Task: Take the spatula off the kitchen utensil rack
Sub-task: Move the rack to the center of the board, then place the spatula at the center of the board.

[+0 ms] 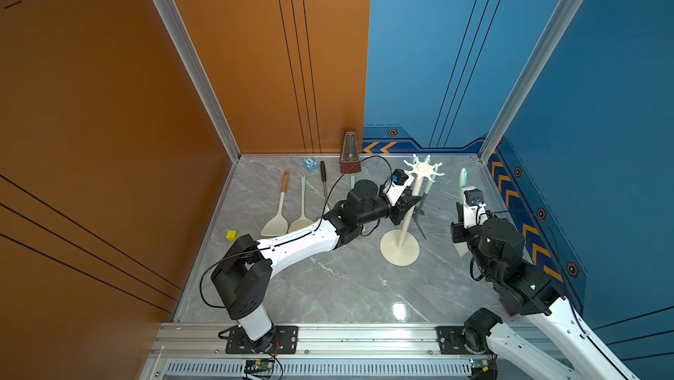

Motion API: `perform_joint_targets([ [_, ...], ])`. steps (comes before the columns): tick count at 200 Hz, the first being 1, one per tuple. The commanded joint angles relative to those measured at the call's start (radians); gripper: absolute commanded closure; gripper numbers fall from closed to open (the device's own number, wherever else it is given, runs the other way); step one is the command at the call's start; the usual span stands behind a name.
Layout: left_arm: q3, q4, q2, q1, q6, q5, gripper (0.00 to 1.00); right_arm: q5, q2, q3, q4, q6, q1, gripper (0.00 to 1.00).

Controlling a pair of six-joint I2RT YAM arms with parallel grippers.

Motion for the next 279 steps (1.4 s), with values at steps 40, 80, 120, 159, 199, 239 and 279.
perform_joint_targets([
  [40,-0.054,-0.037,-0.075,-0.013,0.002,-0.020,1.00,-0.029,0.101,0.060,-0.005,0.105,-0.129,1.00],
  [80,-0.082,-0.053,-0.114,-0.025,0.028,-0.041,1.00,-0.106,0.226,0.125,-0.009,0.165,-0.219,1.00],
  [120,-0.114,-0.088,-0.169,-0.034,0.062,-0.075,1.00,-0.113,0.353,0.189,-0.008,0.187,-0.226,1.00],
  [159,-0.160,-0.105,-0.224,-0.032,0.081,-0.099,1.00,-0.103,0.491,0.275,-0.033,0.221,-0.238,1.00],
  [199,-0.214,-0.108,-0.263,-0.031,0.076,-0.108,1.00,-0.158,0.691,0.428,-0.117,0.217,-0.310,1.00],
  [239,-0.241,-0.109,-0.288,-0.033,0.075,-0.119,1.00,-0.211,0.881,0.611,-0.188,0.203,-0.395,1.00],
  [279,-0.260,-0.108,-0.302,-0.033,0.067,-0.117,1.00,-0.218,1.086,0.834,-0.305,0.154,-0.476,1.00],
])
